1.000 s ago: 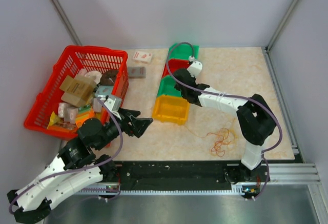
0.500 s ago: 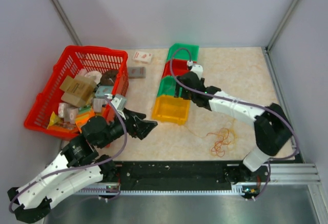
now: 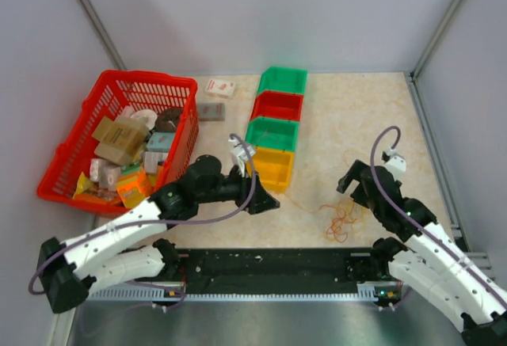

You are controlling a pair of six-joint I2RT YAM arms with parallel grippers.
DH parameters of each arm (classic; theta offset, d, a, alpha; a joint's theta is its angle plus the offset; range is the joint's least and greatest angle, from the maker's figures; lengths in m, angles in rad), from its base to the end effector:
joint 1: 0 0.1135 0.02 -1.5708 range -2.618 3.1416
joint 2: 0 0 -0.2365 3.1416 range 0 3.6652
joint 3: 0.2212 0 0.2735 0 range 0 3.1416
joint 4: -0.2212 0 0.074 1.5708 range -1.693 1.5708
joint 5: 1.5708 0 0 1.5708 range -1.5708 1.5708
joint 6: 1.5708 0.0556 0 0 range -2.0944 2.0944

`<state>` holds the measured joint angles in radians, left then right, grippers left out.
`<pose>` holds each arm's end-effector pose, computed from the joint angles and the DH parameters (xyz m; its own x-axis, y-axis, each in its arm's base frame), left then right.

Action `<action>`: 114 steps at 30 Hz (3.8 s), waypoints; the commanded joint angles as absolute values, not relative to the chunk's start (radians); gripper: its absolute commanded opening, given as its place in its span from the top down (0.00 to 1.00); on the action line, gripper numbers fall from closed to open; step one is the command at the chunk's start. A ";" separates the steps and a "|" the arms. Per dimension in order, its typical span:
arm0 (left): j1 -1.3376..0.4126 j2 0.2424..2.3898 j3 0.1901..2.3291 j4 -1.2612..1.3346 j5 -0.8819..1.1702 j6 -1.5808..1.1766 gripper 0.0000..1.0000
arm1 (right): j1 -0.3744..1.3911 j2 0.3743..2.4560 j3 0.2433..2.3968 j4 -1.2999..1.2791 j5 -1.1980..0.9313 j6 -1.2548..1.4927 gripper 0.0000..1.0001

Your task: Untangle the cables

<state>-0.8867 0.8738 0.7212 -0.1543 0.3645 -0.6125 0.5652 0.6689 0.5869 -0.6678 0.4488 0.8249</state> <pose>0.1496 -0.2149 0.2755 -0.6960 0.0035 -0.7181 0.6584 0.4022 -0.6362 0.1786 0.0847 0.2135 -0.5480 0.4360 -0.7138 0.2772 0.8998 0.3369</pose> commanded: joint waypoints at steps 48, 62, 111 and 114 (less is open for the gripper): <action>-1.135 1.012 0.940 -0.075 0.178 -0.545 0.20 | 0.854 0.669 1.055 -0.450 -0.041 0.747 1.00; -1.137 1.235 0.968 0.089 0.071 -0.529 0.31 | 0.856 0.703 1.121 -0.155 -0.252 0.905 1.00; -1.115 0.558 0.400 -0.353 -0.314 -0.693 1.00 | 0.854 1.084 1.260 -0.124 -0.093 0.368 1.00; -1.114 0.528 0.387 -0.362 -0.313 -0.692 1.00 | 0.856 1.117 1.224 -0.081 -0.097 0.280 1.00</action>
